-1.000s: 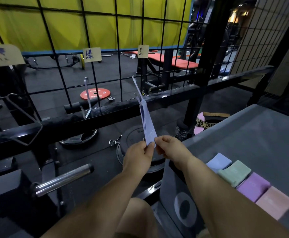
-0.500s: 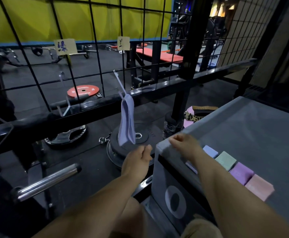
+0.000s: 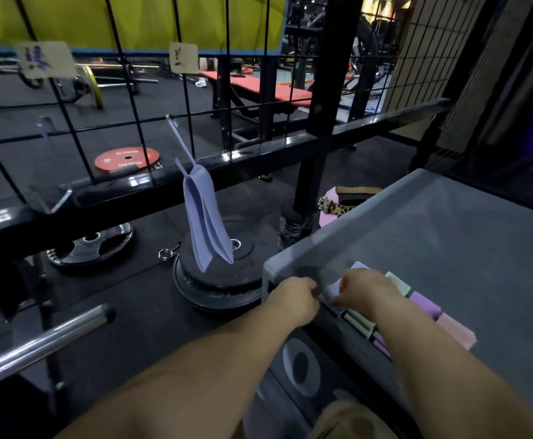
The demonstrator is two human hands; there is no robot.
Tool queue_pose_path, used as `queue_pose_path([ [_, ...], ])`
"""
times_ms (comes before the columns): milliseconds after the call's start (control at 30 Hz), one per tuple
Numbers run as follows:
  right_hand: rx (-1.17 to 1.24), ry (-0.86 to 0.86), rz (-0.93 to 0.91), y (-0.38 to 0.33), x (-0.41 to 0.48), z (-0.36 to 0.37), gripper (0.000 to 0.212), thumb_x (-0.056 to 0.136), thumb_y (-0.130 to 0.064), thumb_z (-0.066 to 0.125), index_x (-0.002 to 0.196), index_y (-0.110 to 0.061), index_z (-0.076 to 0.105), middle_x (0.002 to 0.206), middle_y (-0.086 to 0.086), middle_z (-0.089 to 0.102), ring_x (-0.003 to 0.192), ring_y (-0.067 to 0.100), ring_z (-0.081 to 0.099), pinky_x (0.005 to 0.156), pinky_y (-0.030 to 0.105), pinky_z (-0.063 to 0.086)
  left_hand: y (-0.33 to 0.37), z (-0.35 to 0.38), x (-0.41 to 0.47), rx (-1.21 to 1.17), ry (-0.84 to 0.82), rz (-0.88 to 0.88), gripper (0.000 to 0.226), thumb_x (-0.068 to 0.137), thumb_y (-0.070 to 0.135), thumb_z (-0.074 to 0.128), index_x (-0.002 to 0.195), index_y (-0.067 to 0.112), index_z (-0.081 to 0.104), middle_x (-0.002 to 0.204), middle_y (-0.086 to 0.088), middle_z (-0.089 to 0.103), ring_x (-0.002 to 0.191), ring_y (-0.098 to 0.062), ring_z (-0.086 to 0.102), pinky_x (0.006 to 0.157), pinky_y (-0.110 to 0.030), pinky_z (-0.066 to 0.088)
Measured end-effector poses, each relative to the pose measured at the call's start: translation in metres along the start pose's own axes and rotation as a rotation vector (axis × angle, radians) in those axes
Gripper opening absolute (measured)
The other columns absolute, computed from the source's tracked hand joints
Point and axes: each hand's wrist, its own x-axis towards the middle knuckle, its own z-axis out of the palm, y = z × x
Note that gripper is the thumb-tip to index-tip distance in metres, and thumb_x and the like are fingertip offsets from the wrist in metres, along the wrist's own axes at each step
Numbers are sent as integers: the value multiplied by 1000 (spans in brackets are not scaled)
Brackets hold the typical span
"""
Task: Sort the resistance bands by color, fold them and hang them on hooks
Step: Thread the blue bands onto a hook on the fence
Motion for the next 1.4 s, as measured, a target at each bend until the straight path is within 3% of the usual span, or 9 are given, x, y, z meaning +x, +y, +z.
queue_pose_path([
  [100, -55, -18, -40, 3, -1, 3, 26, 73, -53, 64, 80, -28, 61, 82, -6, 61, 92, 22, 59, 88, 35, 39, 1, 9, 8, 33, -53, -13, 33, 94, 22, 50, 126, 17, 57, 128, -9, 51, 112, -31, 55, 89, -36, 47],
  [200, -37, 38, -45, 6, 1, 6, 26, 83, -51, 55, 72, -27, 57, 68, -7, 53, 85, 21, 55, 85, 36, 33, 0, 14, 13, 1, -84, -9, 34, 94, 24, 53, 128, 17, 53, 132, -8, 44, 116, -31, 52, 91, -35, 44],
  [300, 107, 145, -64, 12, 3, 10, 44, 89, -56, 48, 65, -21, 58, 65, -4, 53, 78, 20, 51, 83, 37, 34, 0, 15, 17, -56, -62, 15, 35, 94, 24, 53, 129, 19, 52, 132, -9, 45, 116, -30, 52, 89, -31, 42],
  [433, 309, 211, -89, 17, 1, 4, 33, 91, -53, 54, 78, -25, 67, 73, -7, 62, 88, 16, 56, 90, 39, 43, 3, 11, 21, -162, 29, 65, 42, 89, 23, 55, 131, 26, 52, 130, -6, 54, 117, -28, 55, 97, -36, 47],
  [600, 616, 274, -126, 15, -2, -11, 22, 87, -39, 67, 75, -20, 67, 77, 1, 68, 77, 20, 60, 66, 31, 46, 10, -5, 21, -362, 116, 108, 56, 85, 16, 66, 137, 28, 51, 132, -2, 57, 117, -24, 56, 97, -39, 49],
  [900, 820, 408, -225, -1, -22, -51, 21, 88, -35, 66, 76, -18, 64, 69, -4, 60, 60, 11, 49, 51, 25, 34, 12, -46, 7, -563, 286, 173, 68, 74, 29, 81, 136, 31, 52, 131, 7, 52, 120, -10, 51, 99, -33, 45],
  [1067, 1014, 420, -288, -22, -37, -62, 31, 88, -38, 67, 75, -10, 62, 67, 0, 60, 62, 14, 49, 60, 30, 40, 15, -67, -12, -643, 404, 231, 57, 75, 20, 82, 126, 29, 59, 119, 7, 65, 112, -9, 59, 98, -30, 49],
  [1233, 1143, 371, -384, -36, -54, -66, 41, 84, -49, 66, 75, -10, 57, 72, 8, 61, 69, 15, 52, 67, 34, 42, 11, -87, -43, -609, 468, 289, 41, 82, 22, 75, 119, 32, 61, 105, 17, 65, 97, 8, 59, 82, -11, 45],
  [1400, 1293, 289, -555, -54, -71, -70, 47, 71, -54, 64, 75, -9, 54, 80, 18, 58, 77, 24, 56, 85, 54, 50, 5, -103, -70, -616, 509, 298, 39, 81, 19, 76, 102, 44, 55, 88, 24, 62, 83, 17, 57, 72, -3, 43],
])
